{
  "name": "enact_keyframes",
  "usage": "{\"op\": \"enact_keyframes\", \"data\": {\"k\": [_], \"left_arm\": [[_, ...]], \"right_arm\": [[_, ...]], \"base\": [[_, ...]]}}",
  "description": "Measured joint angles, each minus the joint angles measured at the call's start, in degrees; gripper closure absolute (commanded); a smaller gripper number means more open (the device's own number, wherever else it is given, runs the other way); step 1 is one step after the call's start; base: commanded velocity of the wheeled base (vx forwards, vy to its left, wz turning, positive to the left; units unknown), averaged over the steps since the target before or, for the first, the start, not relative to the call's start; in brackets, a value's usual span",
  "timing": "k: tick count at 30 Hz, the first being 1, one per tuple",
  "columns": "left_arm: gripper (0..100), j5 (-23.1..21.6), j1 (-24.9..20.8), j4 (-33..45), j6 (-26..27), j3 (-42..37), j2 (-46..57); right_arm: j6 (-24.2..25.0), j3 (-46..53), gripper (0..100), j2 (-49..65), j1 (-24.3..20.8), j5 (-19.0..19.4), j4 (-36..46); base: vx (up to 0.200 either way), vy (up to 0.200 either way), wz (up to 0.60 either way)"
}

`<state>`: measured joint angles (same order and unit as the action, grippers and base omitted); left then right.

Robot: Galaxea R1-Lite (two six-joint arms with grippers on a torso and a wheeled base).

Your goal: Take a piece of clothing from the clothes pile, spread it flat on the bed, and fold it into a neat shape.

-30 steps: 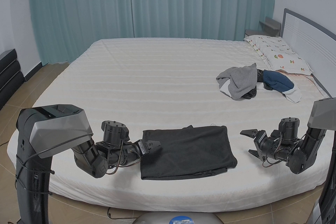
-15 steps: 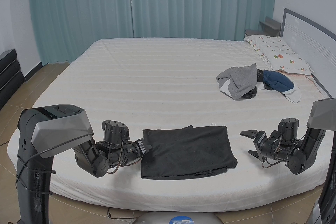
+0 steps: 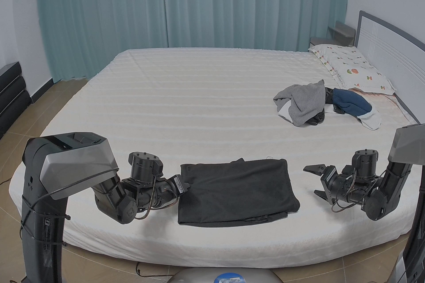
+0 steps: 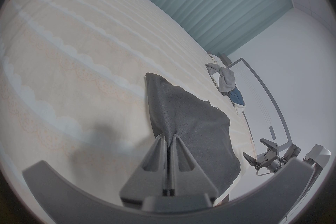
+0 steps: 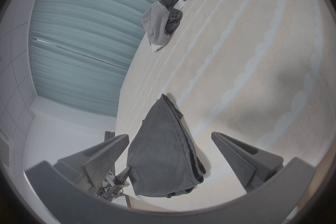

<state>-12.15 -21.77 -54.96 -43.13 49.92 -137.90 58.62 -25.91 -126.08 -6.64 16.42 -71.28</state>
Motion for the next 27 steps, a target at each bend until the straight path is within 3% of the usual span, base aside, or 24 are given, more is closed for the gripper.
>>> {"op": "enact_keyframes", "data": {"k": [27], "left_arm": [[100, 1.67, 3.17, -0.02, -0.57, -1.83, 1.38]], "right_arm": [[-0.02, 0.30, 0, -0.44, 0.15, -0.02, -0.02]], "base": [[0.000, 0.000, 0.00]]}}
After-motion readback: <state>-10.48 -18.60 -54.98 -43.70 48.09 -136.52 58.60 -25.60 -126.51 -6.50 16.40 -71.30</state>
